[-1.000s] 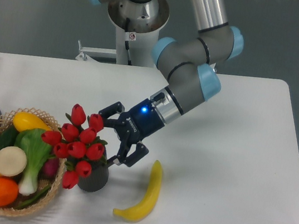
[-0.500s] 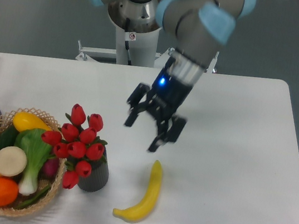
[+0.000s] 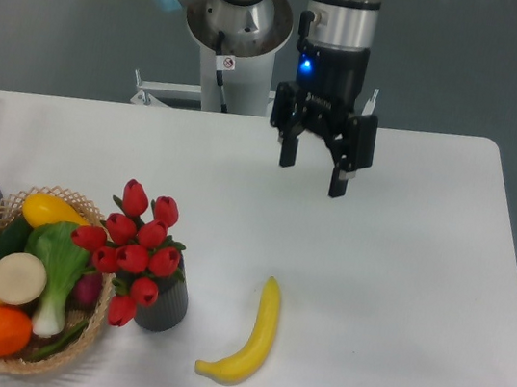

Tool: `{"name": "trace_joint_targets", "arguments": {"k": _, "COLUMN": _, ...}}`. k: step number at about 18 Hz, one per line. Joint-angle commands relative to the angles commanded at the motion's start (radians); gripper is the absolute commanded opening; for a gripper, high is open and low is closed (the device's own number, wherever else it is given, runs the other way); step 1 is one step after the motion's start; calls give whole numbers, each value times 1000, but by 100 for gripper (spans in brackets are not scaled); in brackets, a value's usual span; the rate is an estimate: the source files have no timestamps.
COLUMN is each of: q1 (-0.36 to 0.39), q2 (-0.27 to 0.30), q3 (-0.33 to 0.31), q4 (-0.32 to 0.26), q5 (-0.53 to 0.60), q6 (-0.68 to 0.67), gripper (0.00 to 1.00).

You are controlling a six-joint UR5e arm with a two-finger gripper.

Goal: Insert the flowers into the vase

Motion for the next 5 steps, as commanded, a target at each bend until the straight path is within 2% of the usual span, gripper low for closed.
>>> {"name": "trace_joint_targets", "arguments": {"k": 5, "q1": 2, "q2": 6, "q3": -6, "q4": 2, "q5": 0, "q6": 2, "gripper": 100}}
